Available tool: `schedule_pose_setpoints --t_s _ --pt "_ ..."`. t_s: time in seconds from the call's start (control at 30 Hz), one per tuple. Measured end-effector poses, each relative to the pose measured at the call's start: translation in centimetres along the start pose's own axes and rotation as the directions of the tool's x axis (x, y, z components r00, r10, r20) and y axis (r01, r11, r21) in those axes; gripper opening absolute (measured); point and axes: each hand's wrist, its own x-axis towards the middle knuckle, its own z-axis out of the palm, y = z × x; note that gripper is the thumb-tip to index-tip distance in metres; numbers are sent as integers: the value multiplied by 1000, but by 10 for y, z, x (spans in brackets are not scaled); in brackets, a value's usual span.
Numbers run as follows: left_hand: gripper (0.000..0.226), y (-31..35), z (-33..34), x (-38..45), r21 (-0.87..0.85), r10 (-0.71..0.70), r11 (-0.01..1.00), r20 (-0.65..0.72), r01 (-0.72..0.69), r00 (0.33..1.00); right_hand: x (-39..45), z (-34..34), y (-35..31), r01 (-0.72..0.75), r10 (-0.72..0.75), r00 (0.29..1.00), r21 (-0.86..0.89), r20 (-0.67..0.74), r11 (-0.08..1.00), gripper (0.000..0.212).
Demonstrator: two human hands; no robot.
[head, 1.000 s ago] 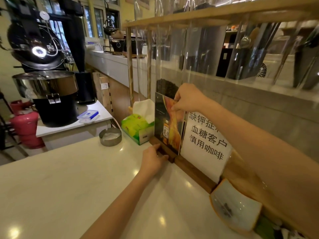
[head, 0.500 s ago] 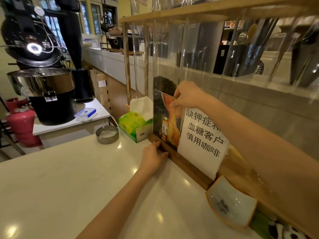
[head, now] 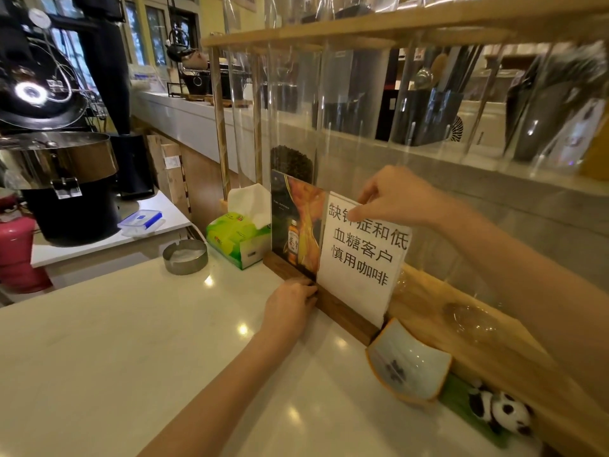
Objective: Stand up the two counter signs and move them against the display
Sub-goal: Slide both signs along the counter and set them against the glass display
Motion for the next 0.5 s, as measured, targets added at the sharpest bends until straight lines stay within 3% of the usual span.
schedule_pose_setpoints --t_s 0.23,0.5 --pt "34 1 1 0 35 37 999 -13 -37 999 -4 16 6 -11 14 986 17 -169 1000 21" --pt "35 -2 4 2 46 34 998 11 -35 999 -6 19 6 -14 23 979 44 -204 999 22"
